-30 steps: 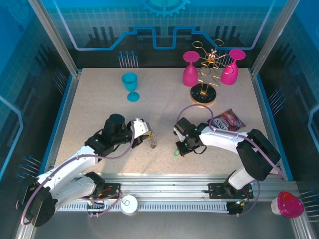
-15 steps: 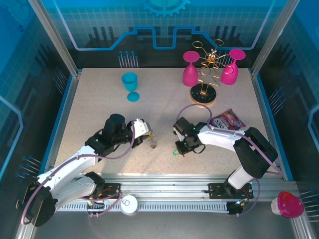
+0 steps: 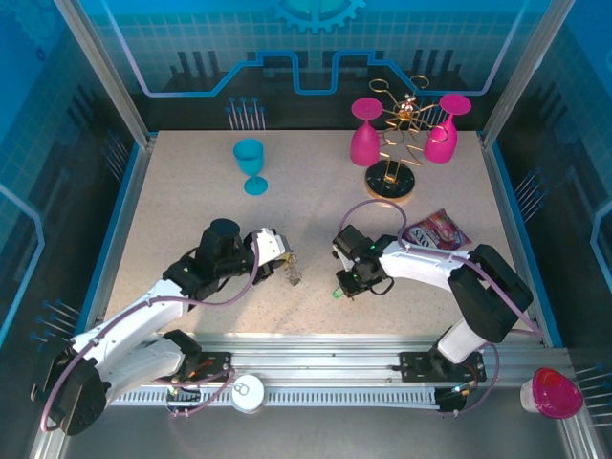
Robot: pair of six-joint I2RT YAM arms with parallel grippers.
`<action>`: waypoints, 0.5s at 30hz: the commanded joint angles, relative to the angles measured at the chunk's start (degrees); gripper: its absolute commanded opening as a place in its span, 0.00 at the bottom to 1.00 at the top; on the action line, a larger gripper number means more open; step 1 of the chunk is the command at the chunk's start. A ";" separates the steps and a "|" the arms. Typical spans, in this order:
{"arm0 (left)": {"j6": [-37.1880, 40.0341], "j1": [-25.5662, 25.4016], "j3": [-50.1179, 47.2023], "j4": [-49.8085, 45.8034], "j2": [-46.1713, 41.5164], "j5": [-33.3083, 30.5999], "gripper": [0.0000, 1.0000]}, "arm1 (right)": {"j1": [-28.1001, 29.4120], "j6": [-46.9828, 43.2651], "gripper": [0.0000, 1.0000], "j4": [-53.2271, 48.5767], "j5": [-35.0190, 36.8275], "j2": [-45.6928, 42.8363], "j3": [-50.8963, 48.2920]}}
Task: Put the keys on the keyring
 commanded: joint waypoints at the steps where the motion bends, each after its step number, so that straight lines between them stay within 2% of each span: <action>1: 0.59 -0.44 -0.13 0.85 0.07 1.81 0.00 | 0.37 0.68 0.16 -0.62 -0.30 -1.24 1.52; 10: 0.51 -0.40 -0.04 0.62 0.15 1.98 0.00 | 0.34 0.70 0.16 -0.77 -0.14 -1.18 1.61; 15: 0.60 -0.44 -0.04 0.39 0.15 1.98 0.00 | 0.44 0.77 0.12 -0.60 -0.32 -1.09 1.53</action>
